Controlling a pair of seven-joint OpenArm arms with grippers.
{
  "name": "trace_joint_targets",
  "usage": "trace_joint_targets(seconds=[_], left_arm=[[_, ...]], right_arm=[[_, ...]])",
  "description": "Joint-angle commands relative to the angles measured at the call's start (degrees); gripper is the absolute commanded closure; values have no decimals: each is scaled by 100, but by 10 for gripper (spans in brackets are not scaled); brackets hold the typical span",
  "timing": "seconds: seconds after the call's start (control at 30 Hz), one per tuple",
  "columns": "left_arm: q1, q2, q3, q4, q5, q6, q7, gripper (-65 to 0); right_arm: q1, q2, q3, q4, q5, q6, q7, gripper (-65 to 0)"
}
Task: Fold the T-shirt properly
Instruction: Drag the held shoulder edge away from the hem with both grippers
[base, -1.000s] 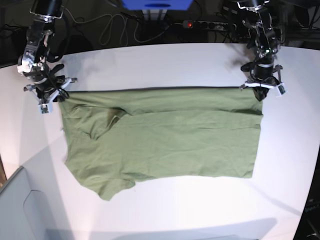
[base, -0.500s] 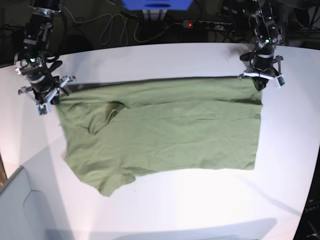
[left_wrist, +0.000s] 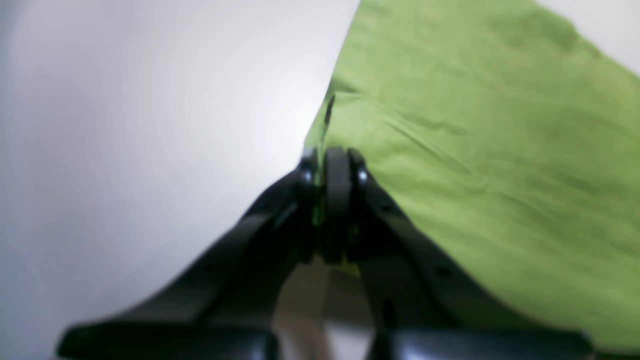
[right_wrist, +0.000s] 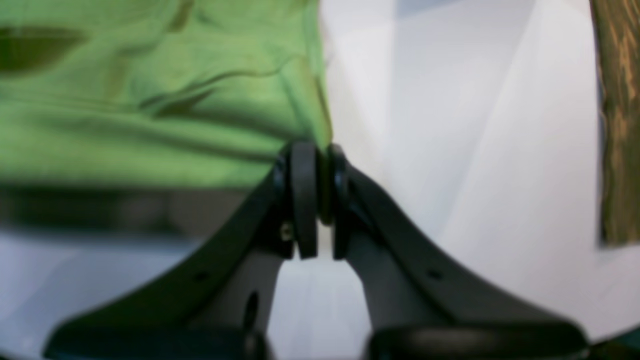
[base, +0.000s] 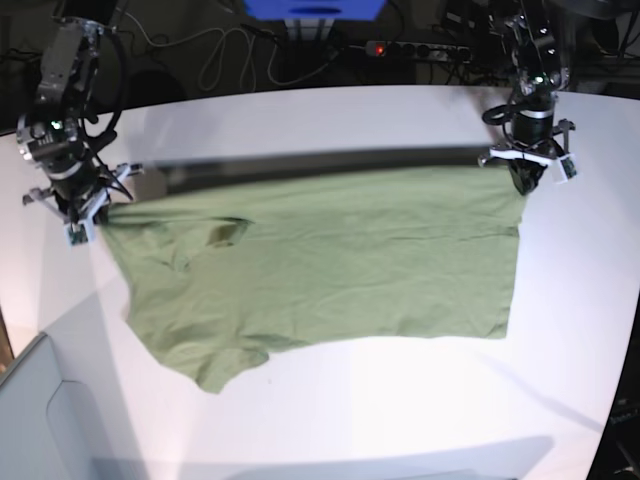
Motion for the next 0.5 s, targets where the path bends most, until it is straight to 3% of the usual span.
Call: trace_joint_targets(seconds=[0.0,0.47], left_arm=[[107,-56,-33,102,6,21,-150,0],[1118,137,2,102,6,-14,-150,0]], right_arm=[[-96,67,47,142,-18,47,60,-3],[-1318,67,56,572,-18,47,350,-2]])
